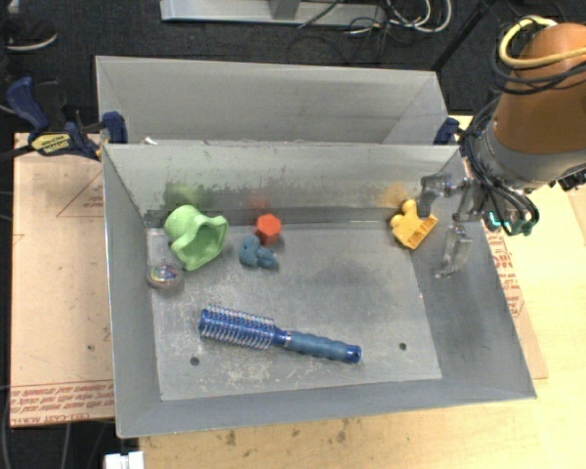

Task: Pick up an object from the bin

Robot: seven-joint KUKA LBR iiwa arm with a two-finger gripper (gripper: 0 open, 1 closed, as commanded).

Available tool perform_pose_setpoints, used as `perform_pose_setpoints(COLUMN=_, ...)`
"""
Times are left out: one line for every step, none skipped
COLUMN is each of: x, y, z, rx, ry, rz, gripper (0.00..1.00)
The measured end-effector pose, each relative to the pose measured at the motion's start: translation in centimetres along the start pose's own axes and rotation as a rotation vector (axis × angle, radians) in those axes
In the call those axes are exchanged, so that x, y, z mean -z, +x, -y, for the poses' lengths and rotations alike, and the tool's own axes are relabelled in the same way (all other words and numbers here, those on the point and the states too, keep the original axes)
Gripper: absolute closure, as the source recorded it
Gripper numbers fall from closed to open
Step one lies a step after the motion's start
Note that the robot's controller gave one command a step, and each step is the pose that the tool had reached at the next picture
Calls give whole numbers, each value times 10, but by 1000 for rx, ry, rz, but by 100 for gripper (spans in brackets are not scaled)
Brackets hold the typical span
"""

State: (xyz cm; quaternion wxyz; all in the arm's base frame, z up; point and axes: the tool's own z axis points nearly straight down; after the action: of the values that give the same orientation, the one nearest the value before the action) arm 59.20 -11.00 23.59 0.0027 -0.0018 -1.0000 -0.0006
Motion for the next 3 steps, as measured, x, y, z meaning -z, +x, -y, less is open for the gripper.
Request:
perform_pose_setpoints(x=-155, y=-5, z=-98, rx=-8, ry=-3, rz=-2, gripper=0)
perform_pose_setpoints(x=-114, y=50, z=-151, rx=84, ry=-2, rz=5, gripper=0)
perform_pose_setpoints(x=-170, y=83, z=-149, rx=13, ry=0, rz=-2, gripper=0)
